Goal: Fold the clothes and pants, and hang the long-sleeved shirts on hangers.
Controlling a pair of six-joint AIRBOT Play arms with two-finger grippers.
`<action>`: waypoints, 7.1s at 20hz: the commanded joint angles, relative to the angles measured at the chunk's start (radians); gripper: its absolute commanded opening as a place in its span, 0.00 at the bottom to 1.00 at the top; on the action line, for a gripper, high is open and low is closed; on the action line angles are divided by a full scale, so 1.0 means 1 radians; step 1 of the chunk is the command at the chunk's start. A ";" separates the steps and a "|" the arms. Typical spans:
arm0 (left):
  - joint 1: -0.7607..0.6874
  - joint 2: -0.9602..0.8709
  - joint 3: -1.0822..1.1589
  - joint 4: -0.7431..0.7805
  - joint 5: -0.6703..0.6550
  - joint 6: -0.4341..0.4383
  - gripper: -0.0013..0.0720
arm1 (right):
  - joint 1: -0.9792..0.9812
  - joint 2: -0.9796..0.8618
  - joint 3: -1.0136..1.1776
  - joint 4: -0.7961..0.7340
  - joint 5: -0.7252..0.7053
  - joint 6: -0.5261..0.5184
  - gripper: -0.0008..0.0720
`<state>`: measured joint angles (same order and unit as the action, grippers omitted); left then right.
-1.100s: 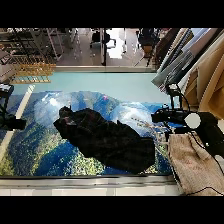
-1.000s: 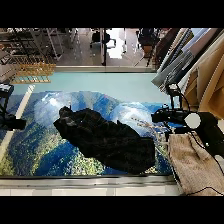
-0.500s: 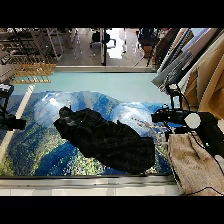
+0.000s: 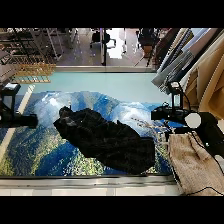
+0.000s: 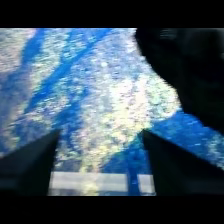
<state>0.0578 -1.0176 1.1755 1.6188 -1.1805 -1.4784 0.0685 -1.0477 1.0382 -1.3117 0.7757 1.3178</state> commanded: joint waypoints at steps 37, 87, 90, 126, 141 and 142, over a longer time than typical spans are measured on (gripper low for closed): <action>0.117 -0.537 0.188 -0.554 -0.231 0.432 0.04 | 0.040 -0.556 -0.109 0.665 0.167 -0.322 0.31; 0.455 -0.560 0.315 -0.708 -0.426 0.624 0.04 | -0.248 -0.168 0.423 0.238 0.505 -0.071 0.03; 0.660 -0.501 0.314 -0.711 -0.430 0.633 0.04 | -0.348 -0.082 0.440 0.230 0.591 -0.071 0.03; 0.160 -0.899 0.620 -0.247 -0.091 0.178 0.93 | -0.360 -0.023 0.440 0.001 0.735 0.001 0.03; 0.246 -0.800 0.843 -0.481 -0.248 0.320 0.03 | -0.361 -0.023 0.440 0.002 0.569 0.006 0.03; 0.290 -0.752 0.874 -0.600 -0.227 0.337 0.03 | -0.361 -0.023 0.440 -0.001 0.507 0.018 0.03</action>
<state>0.2741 -1.8610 1.9572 1.2549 -1.4326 -1.1866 -0.2916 -1.0714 1.4769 -1.3098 1.4200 1.3197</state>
